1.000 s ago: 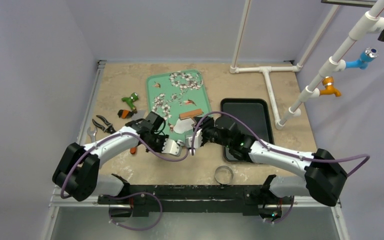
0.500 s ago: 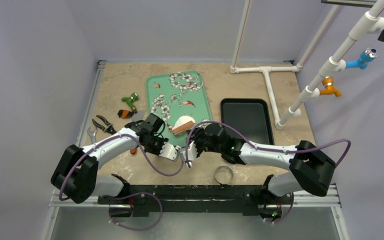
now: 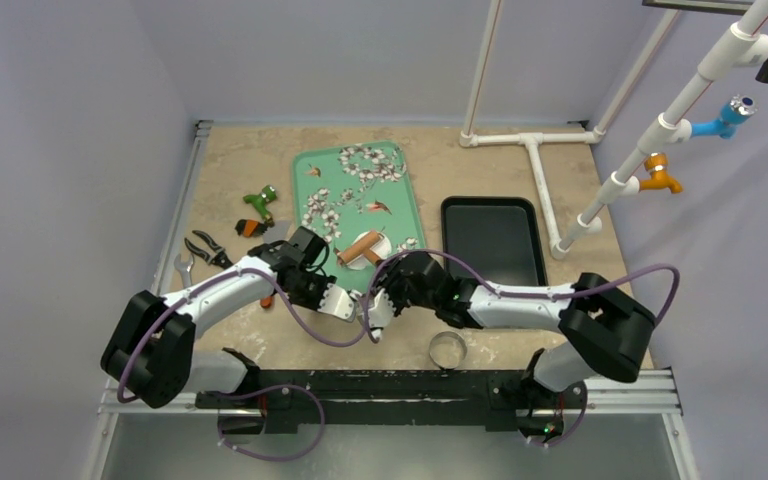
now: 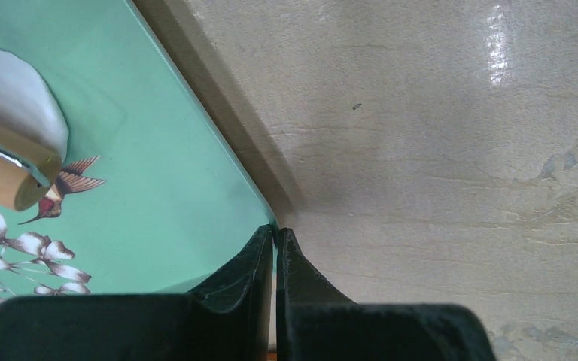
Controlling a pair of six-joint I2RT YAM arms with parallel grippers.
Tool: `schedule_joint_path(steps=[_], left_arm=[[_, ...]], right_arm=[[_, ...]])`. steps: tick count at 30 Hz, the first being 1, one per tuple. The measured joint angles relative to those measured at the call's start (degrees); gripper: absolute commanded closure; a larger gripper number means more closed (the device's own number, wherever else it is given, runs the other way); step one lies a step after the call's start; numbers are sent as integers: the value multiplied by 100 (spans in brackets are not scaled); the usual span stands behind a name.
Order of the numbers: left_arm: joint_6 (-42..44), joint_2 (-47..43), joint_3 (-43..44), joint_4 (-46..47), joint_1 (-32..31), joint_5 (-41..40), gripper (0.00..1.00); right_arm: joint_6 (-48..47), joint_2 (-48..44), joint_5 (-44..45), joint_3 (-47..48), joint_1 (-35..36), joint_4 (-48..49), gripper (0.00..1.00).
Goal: Roll out the dumpling wrappers from the dough
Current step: Flatten out the dough on the work surface.
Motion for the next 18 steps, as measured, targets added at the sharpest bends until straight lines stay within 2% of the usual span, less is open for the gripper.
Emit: schedule_joint_path(steps=[5, 14, 18], left_arm=[[0, -48, -42, 31, 2, 0, 100], [2, -118, -109, 98, 2, 0, 100], [2, -118, -109, 98, 2, 0, 100]], right_arm=[[-46, 278, 24, 247, -26, 28, 100], [68, -839, 415, -144, -42, -964, 100], [70, -654, 509, -131, -74, -918, 100]])
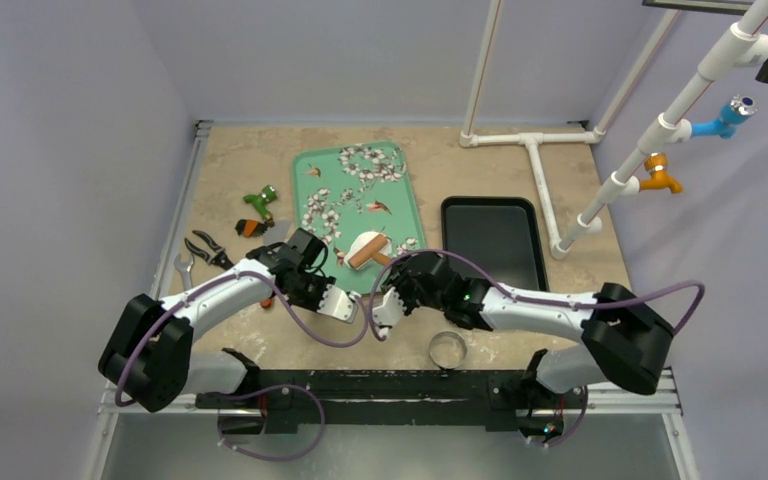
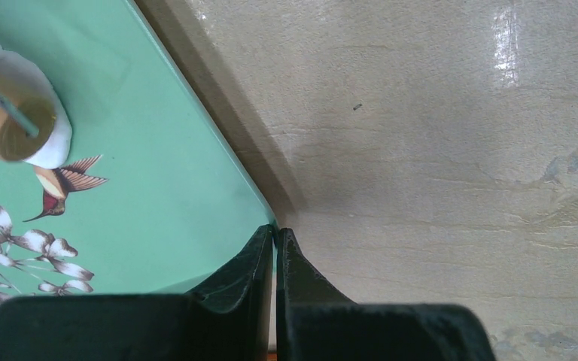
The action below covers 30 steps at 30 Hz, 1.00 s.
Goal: Roll out the dumpling wrappers from the dough
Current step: Flatten out the dough on the work surface.
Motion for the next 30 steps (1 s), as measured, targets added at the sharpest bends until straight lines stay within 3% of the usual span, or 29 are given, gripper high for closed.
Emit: schedule_joint_path(steps=[5, 9, 19, 30], left_arm=[[-9, 2, 0, -4, 9, 22, 100], [-9, 2, 0, -4, 46, 68, 100], [-2, 24, 15, -20, 39, 59, 100], [-7, 44, 35, -42, 35, 48, 100]], right_arm=[[-175, 776, 66, 525, -61, 387, 100], [-356, 885, 140, 597, -79, 415, 100], [-50, -763, 621, 122, -68, -363, 100], [-153, 225, 667, 439, -116, -138, 100]])
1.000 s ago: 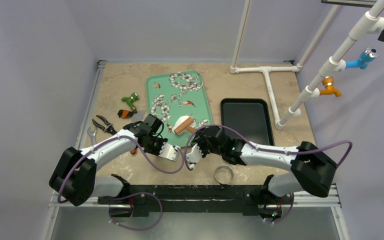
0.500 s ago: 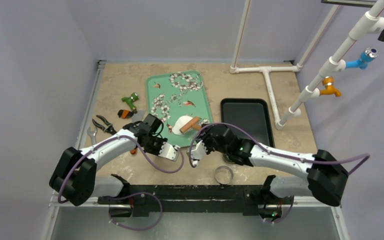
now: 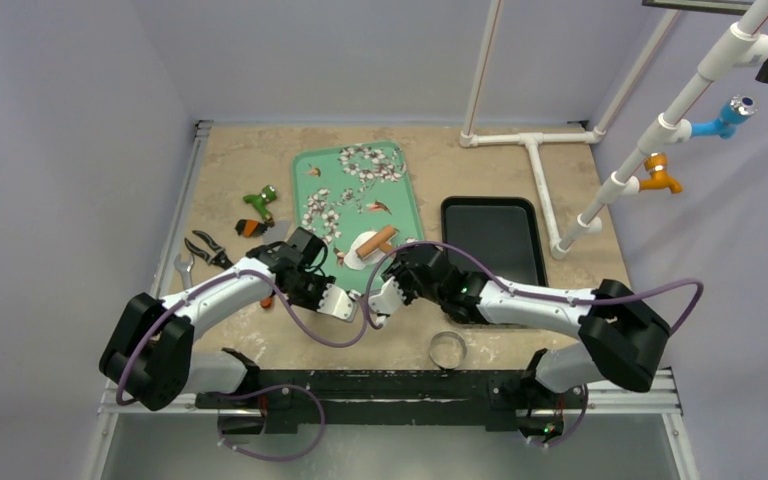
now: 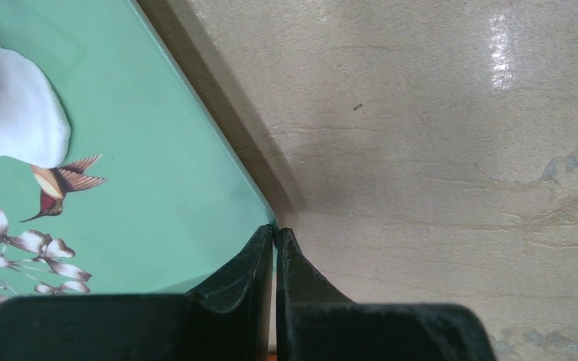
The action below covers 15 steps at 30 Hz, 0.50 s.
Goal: Roll out the dumpling wrappers from the dough
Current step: Flatten out the dough on the work surface.
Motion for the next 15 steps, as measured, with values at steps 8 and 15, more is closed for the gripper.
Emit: schedule_joint_path(steps=[8, 15], left_arm=[[-2, -2, 0, 0, 0, 0, 100], [-44, -7, 0, -28, 13, -4, 100]], right_arm=[[-7, 295, -129, -39, -9, 361, 100], [-177, 811, -227, 118, -35, 796, 100]])
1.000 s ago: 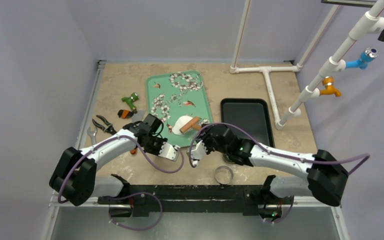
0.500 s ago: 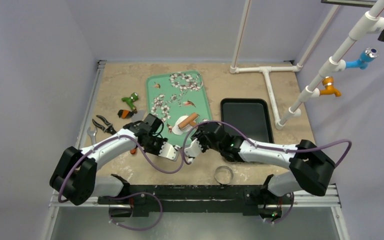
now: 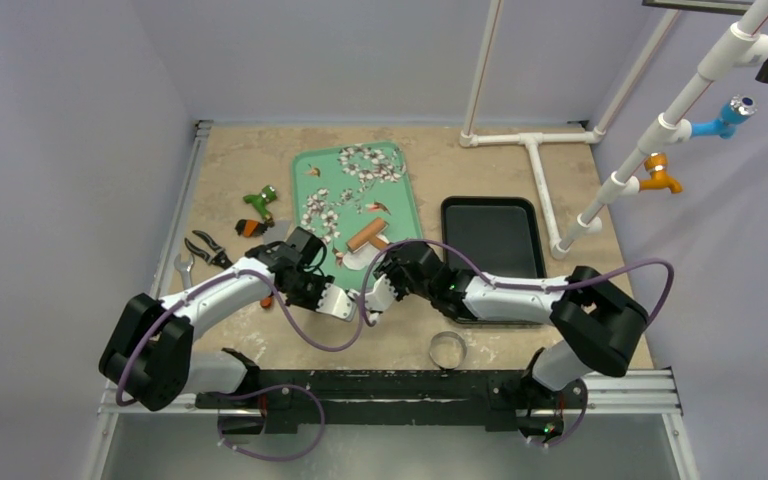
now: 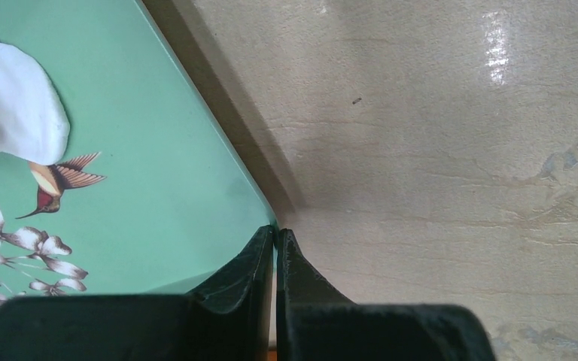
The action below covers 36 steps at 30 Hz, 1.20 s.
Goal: Roll out the dumpling wrappers from the dough
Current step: Flatten out the dough on the work surface.
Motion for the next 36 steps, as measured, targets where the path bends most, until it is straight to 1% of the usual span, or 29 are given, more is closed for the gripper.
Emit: schedule_joint_path(steps=[6, 13, 15, 19, 24, 28, 31, 36], left_arm=[[2, -17, 0, -57, 0, -28, 100], [-2, 39, 50, -103, -26, -57, 100], [-7, 59, 70, -116, -28, -59, 100], [-20, 68, 79, -136, -28, -57, 100], [-52, 68, 79, -133, -28, -39, 100], [-103, 63, 79, -149, -13, -103, 100], [-98, 63, 79, -149, -28, -136, 100], [-101, 66, 79, -146, -55, -170, 100]], right_arm=[[-94, -111, 83, 11, 20, -131, 100], [131, -1134, 302, -535, 264, -811, 100], [179, -1202, 304, -560, 271, -861, 100], [151, -824, 328, -417, 249, -673, 100], [-37, -90, 243, 87, 107, -302, 100], [-203, 2, 157, 144, 70, -240, 100], [-179, -210, 221, 46, 72, -382, 100], [-31, -1134, 249, -616, 72, -706, 100]])
